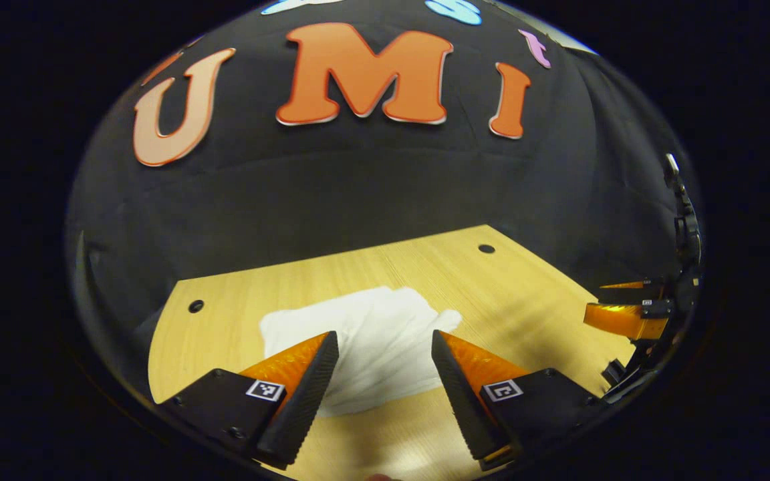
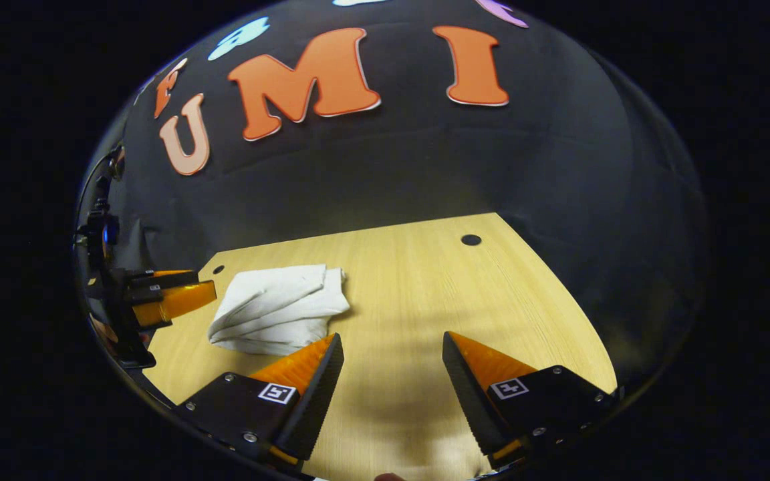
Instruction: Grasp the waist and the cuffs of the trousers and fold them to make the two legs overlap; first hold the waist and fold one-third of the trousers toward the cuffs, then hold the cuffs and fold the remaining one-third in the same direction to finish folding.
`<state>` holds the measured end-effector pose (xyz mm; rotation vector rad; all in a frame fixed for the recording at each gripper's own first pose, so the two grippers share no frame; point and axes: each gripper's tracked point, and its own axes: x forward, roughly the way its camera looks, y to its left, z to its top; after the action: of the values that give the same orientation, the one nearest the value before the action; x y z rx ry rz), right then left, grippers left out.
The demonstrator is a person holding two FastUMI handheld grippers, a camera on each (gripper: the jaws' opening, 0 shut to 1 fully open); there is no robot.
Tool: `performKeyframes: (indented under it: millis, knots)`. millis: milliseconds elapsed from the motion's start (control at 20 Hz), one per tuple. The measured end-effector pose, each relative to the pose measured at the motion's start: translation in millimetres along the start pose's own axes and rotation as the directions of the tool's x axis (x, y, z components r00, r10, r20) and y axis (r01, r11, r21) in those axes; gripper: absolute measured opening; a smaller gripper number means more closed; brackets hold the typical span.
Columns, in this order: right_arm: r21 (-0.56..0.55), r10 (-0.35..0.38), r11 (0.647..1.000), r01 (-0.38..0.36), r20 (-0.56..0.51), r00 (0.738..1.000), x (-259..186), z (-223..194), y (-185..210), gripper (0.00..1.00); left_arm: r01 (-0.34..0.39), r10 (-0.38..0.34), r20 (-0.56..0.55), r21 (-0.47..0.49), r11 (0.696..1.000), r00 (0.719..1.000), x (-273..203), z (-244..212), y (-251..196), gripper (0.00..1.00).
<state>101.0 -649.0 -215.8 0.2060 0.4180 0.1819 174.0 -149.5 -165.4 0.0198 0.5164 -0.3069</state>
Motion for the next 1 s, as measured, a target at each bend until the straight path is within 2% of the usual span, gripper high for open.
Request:
performKeyframes:
  millis: [250, 450, 600, 800, 950, 1000]
  knots:
    - [-0.068, 0.062, 0.996, -0.056, 0.093, 0.994, -7.4, 39.9, 46.7, 0.91, -0.077, 0.081, 0.096, -0.048, 0.996, 0.992, -42.5, 13.4, 16.3, 0.97]
    - [-0.113, 0.067, 0.992, -0.047, 0.177, 0.982, -24.2, 70.2, 69.1, 0.91, -0.126, 0.136, 0.195, -0.06, 0.99, 0.971, -83.6, 34.6, 35.3, 0.97]
    - [-0.155, 0.056, 0.988, -0.019, 0.238, 0.97, -39.0, 88.2, 87.0, 0.91, -0.154, 0.17, 0.281, -0.077, 0.985, 0.944, -111.5, 53.8, 54.3, 0.97]
    - [-0.182, 0.079, 0.983, -0.023, 0.308, 0.948, -61.2, 104.8, 114.9, 0.91, -0.178, 0.202, 0.387, -0.098, 0.979, 0.9, -150.9, 74.1, 77.2, 0.97]
    - [-0.235, 0.108, 0.972, -0.005, 0.424, 0.899, -81.4, 124.0, 134.9, 0.91, -0.227, 0.241, 0.452, -0.086, 0.97, 0.859, -182.1, 77.1, 98.2, 0.97]
    - [-0.246, 0.11, 0.969, 0.002, 0.442, 0.89, -84.1, 127.0, 140.8, 0.9, -0.228, 0.244, 0.474, -0.092, 0.969, 0.846, -190.9, 78.4, 103.3, 0.97]
